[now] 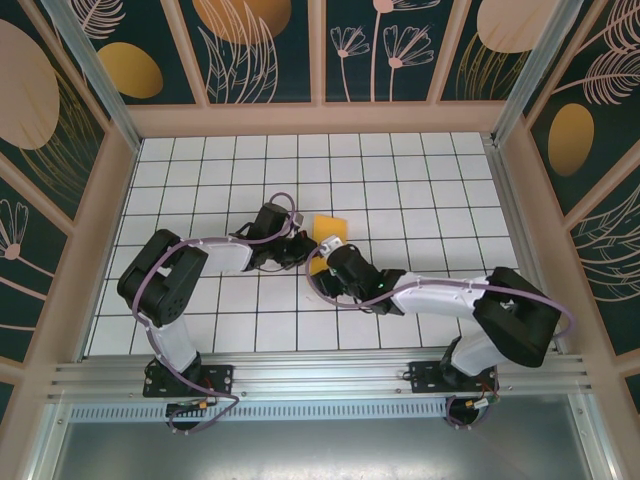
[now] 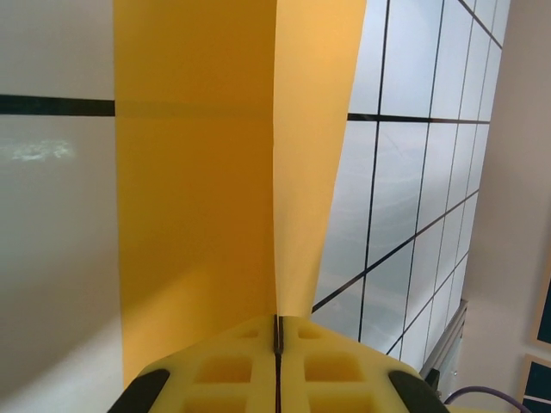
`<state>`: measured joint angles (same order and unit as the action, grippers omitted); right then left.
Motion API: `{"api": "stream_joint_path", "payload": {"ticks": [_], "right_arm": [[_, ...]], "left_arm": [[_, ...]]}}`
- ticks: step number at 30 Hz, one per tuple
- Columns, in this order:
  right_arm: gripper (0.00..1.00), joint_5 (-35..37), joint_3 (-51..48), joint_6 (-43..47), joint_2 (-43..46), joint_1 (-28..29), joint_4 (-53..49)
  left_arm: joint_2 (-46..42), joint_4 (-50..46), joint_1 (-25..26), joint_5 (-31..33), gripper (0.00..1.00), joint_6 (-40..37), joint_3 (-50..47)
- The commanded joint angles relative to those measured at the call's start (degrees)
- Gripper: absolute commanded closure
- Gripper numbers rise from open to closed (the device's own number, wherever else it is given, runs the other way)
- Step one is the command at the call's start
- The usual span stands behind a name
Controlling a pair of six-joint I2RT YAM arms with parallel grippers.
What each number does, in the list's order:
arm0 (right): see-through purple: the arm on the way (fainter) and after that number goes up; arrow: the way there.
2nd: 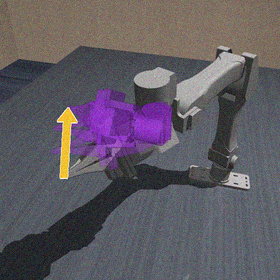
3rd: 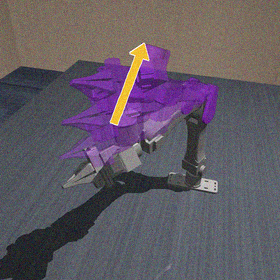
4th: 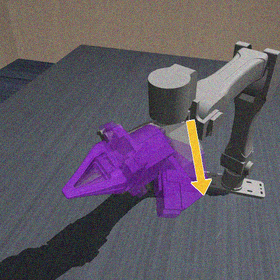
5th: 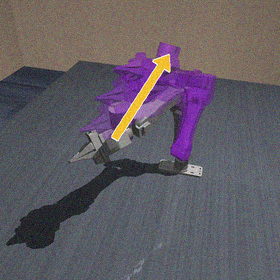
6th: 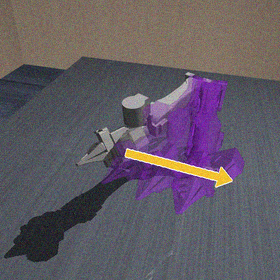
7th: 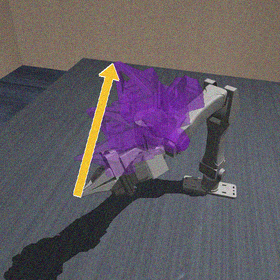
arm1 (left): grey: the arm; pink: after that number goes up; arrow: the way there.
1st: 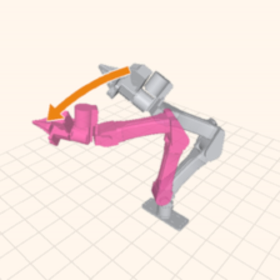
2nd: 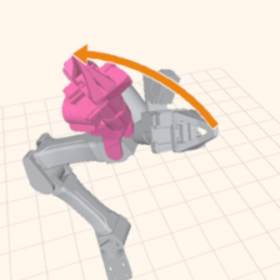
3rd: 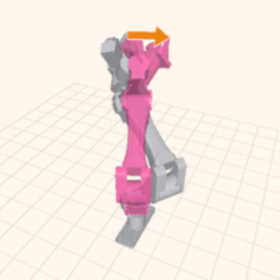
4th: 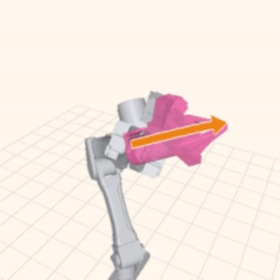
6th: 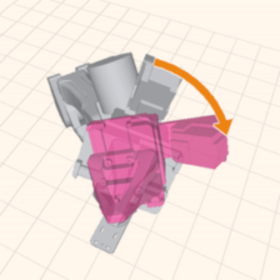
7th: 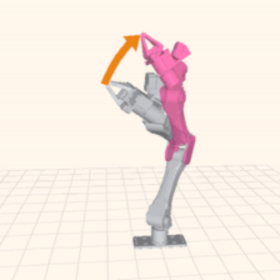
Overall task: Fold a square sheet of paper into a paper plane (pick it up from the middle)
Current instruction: Fold the triangle a second time at the center of the table.
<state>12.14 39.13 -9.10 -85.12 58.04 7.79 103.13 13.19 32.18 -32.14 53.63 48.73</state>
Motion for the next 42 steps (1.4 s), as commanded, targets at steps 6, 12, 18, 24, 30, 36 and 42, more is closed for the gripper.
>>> {"api": "stream_joint_path", "payload": {"ticks": [6, 12, 18, 24, 30, 36, 42], "right_arm": [[0.44, 6.3, 5.6, 8.2, -8.5, 3.7, 1.9], [0.48, 10.0, 7.9, 7.7, -11.8, 4.4, -0.2], [0.58, 10.3, 6.6, 6.2, -10.1, 4.4, -0.8], [0.69, 10.4, 4.9, 4.3, -8.4, 4.2, -2.0], [0.75, 10.0, 4.4, 4.2, -7.9, 4.2, -2.4], [0.89, 9.8, 4.6, 3.9, -7.7, 4.0, -2.2], [1.00, 7.1, 5.4, 1.5, -7.6, 2.4, -2.8]], "left_arm": [[-0.6, -2.9, -0.3, 0.5, 0.92, -1.8, 2.1], [-0.3, -3.3, -0.3, 0.6, 0.92, -1.9, 2.2], [-0.2, -4.8, -0.3, 1.5, 0.91, -2.9, 2.7], [0.0, -5.3, -0.3, 1.8, 0.90, -3.1, 3.5], [0.1, -5.6, -0.3, 1.8, 0.90, -3.4, 3.9], [0.1, -5.7, -0.3, 1.9, 0.89, -3.4, 3.8], [-0.9, -5.9, -0.3, 2.8, 0.77, -3.4, 3.7]]}}
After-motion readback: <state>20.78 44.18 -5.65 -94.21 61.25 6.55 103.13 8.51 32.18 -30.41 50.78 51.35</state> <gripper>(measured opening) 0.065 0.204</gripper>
